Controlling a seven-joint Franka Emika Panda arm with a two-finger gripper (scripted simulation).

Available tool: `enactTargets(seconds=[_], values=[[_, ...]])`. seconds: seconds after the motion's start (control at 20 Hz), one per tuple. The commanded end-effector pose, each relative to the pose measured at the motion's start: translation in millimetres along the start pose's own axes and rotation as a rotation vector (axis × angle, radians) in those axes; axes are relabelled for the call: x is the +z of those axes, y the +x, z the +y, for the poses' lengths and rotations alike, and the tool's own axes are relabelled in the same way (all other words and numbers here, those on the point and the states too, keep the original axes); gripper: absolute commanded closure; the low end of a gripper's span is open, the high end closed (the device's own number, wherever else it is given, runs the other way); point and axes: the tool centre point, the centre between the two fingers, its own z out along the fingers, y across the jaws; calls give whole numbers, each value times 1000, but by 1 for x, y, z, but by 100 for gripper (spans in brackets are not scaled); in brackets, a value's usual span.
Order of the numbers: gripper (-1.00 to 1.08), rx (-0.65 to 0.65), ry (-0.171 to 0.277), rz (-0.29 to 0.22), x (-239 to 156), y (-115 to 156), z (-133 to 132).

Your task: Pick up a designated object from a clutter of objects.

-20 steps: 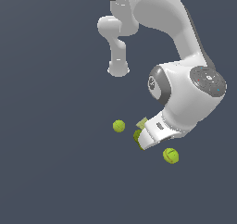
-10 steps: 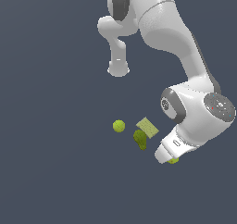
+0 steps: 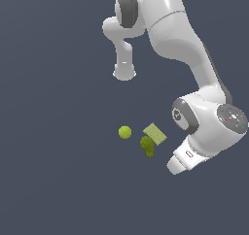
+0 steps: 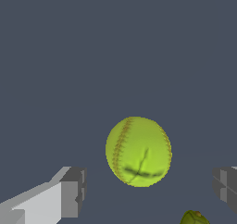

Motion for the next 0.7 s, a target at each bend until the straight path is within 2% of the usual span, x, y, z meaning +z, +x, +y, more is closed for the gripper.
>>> enactTargets(seconds=[0.0,0.65], values=[[-92,0,0,0,1,0,0],[-92,-2,0,2,52,0,0]])
